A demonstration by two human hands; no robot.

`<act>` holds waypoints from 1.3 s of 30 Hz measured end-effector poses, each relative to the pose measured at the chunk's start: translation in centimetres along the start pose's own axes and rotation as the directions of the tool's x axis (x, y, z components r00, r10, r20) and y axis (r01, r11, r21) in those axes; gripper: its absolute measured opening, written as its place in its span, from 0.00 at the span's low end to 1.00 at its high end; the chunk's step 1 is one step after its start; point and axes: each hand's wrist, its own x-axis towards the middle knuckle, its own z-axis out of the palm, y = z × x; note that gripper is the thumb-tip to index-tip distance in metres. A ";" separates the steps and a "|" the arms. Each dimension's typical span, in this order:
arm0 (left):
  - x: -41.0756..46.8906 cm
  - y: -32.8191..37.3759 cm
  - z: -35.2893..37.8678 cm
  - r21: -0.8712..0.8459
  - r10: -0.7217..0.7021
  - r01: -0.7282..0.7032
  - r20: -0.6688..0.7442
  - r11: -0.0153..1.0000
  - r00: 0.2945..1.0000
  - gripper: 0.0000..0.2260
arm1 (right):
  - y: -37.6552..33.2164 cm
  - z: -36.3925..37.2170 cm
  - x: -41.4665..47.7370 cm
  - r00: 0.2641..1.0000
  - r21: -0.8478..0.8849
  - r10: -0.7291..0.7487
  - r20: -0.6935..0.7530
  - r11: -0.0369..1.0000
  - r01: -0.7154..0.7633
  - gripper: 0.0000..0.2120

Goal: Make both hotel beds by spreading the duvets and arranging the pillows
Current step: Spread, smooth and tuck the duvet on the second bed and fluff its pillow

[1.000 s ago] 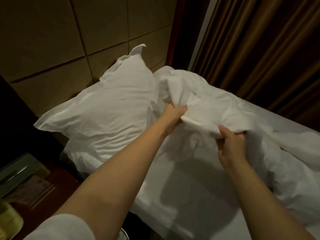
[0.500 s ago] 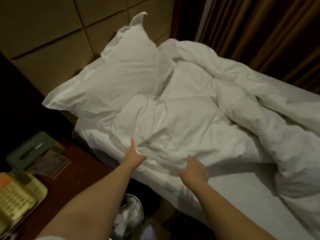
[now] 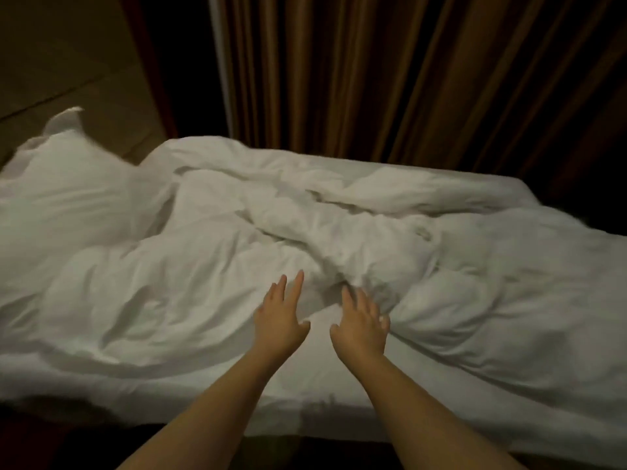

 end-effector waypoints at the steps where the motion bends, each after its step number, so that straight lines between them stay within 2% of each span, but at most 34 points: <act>1: -0.3 3.1 1.2 -0.005 0.027 -0.027 0.011 1.000 1.000 0.41 | 3.5 -0.8 -0.1 0.999 0.014 0.029 -0.019 0.999 -0.029 0.33; 5: -2.0 14.4 6.8 0.038 0.170 -0.174 0.089 0.984 0.981 0.41 | 17.3 -3.4 -1.3 0.979 0.054 0.205 -0.010 0.977 -0.204 0.33; 9: -3.0 22.9 12.1 0.074 0.285 -0.306 0.210 0.949 0.935 0.42 | 28.3 -4.4 -3.0 0.931 0.099 0.363 0.027 0.926 -0.364 0.33; 12: -2.3 28.5 15.3 0.069 0.346 -0.381 0.294 0.922 0.891 0.41 | 34.7 -4.8 -2.9 0.887 0.147 0.458 0.062 0.875 -0.462 0.32; 18: 1.5 38.5 23.0 0.062 0.403 -0.469 0.420 0.881 0.813 0.43 | 43.9 -5.4 1.2 0.829 0.208 0.550 0.095 0.804 -0.557 0.33; 20: 3.1 41.7 26.6 0.069 0.416 -0.505 0.476 0.860 0.775 0.43 | 47.8 -5.7 3.4 0.792 0.241 0.598 0.122 0.756 -0.608 0.34; 22: 4.5 45.3 29.9 0.054 0.420 -0.525 0.534 0.849 0.734 0.44 | 52.2 -6.5 5.4 0.721 0.260 0.681 0.128 0.678 -0.687 0.33; 25: 5.8 50.3 34.0 0.019 0.447 -0.577 0.612 0.816 0.653 0.44 | 58.9 -6.7 7.2 0.608 0.284 0.772 0.183 0.551 -0.785 0.39; 27: 6.7 53.6 36.6 -0.010 0.461 -0.600 0.650 0.800 0.604 0.45 | 62.7 -6.2 8.1 0.562 0.295 0.783 0.267 0.489 -0.821 0.43; 29: 7.1 55.7 37.9 -0.035 0.464 -0.601 0.672 0.799 0.577 0.45 | 64.8 -5.4 9.1 0.556 0.337 0.776 0.296 0.460 -0.822 0.44; 31: 7.1 58.1 39.8 -0.015 0.433 -0.594 0.699 0.805 0.569 0.46 | 67.4 -4.8 11.1 0.531 0.476 0.771 0.350 0.342 -0.810 0.47; 32: 6.9 59.0 40.4 -0.003 0.405 -0.570 0.707 0.822 0.581 0.46 | 68.4 -4.7 12.1 0.506 0.579 0.756 0.415 0.209 -0.788 0.50; 33: 6.8 59.9 40.8 0.011 0.368 -0.537 0.716 0.843 0.593 0.47 | 69.4 -4.5 13.2 0.469 0.655 0.722 0.508 0.030 -0.755 0.51; 34: 6.7 60.5 41.3 0.023 0.334 -0.503 0.721 0.864 0.607 0.48 | 70.2 -4.2 14.1 0.437 0.676 0.674 0.595 -0.126 -0.726 0.49; 35: 6.6 60.9 41.7 0.036 0.304 -0.475 0.726 0.879 0.617 0.49 | 70.8 -4.1 14.8 0.447 0.662 0.628 0.638 -0.150 -0.735 0.43; 37: 6.0 61.4 42.1 0.080 0.230 -0.408 0.720 0.910 0.655 0.52 | 71.4 -4.7 16.3 0.545 0.662 0.608 0.578 0.041 -0.748 0.27; 38: 5.6 61.9 42.2 0.114 0.190 -0.370 0.701 0.922 0.687 0.54 | 71.3 -5.7 17.1 0.608 0.707 0.609 0.510 0.106 -0.699 0.22; 39: 5.1 62.8 42.2 0.145 0.148 -0.318 0.660 0.937 0.736 0.54 | 71.2 -7.4 17.9 0.682 0.778 0.580 0.446 0.126 -0.615 0.18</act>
